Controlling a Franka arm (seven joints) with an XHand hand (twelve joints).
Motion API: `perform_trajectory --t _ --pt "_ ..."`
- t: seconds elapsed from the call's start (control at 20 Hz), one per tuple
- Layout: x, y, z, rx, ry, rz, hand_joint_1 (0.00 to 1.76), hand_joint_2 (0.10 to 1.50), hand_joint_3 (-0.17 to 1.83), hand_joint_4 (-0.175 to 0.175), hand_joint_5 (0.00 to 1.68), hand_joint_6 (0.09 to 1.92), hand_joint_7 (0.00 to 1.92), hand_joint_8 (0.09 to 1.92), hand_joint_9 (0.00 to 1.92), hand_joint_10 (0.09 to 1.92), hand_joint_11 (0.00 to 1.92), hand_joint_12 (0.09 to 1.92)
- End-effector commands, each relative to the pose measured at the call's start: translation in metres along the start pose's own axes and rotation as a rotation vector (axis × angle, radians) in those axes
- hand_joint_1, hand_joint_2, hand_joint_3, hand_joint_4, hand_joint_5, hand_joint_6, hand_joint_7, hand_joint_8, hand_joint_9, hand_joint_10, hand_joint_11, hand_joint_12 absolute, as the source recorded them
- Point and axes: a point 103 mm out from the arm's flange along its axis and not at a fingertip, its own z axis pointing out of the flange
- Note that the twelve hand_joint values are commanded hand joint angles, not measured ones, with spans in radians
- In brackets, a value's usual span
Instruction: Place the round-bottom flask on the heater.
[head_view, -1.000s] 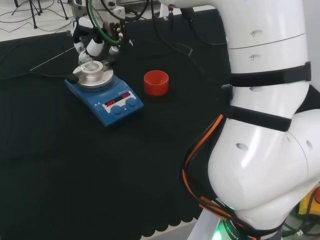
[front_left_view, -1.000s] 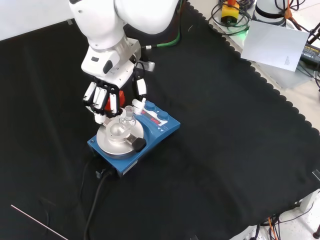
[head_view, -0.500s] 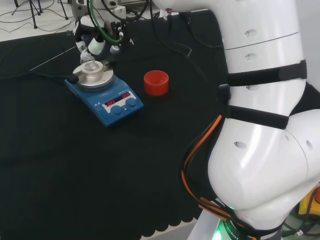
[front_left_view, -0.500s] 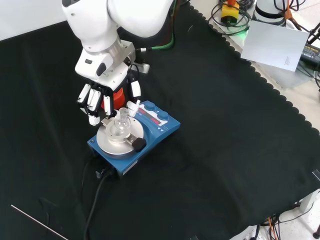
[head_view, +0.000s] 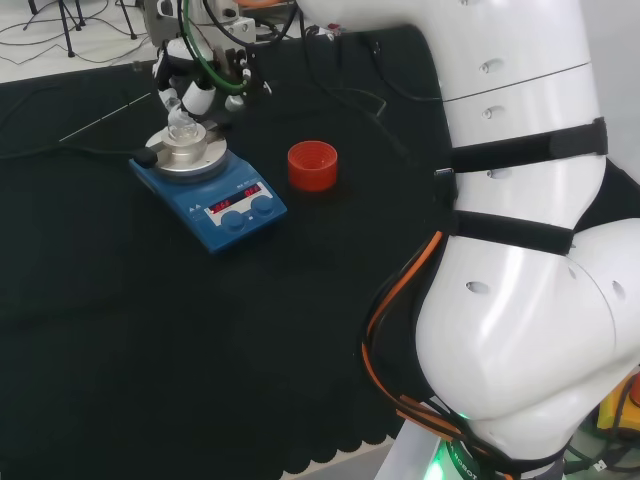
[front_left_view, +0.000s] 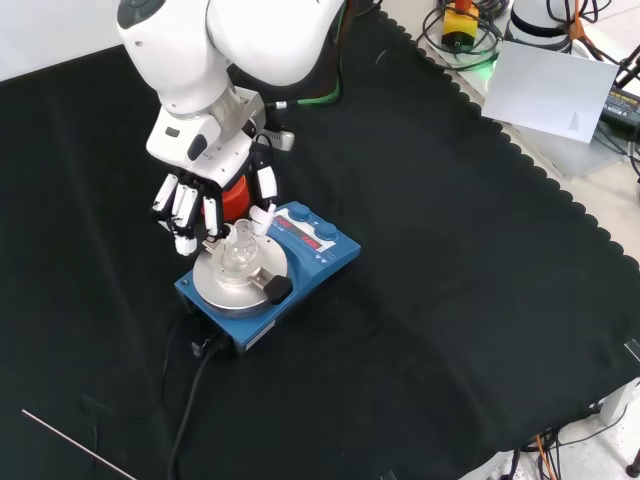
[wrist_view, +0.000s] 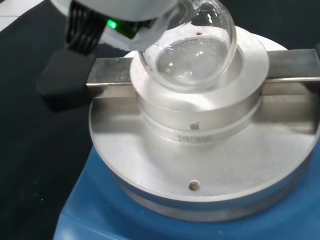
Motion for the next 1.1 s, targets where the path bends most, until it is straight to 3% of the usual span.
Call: perform_trajectory --t 0.05,1.1 --pt "-0.0054 -0.0022 0.0054 0.01 -0.005 0.007 1.1 0.63 0.82 0.175 1.16 0.95 0.41 0.53 0.58 0.54 0.22 1.33" --pt "-0.0071 0.005 0.0108 -0.001 -0.008 0.012 1.1 0.63 0.82 0.175 1.16 0.95 0.41 0.53 0.59 0.54 0.22 1.32"
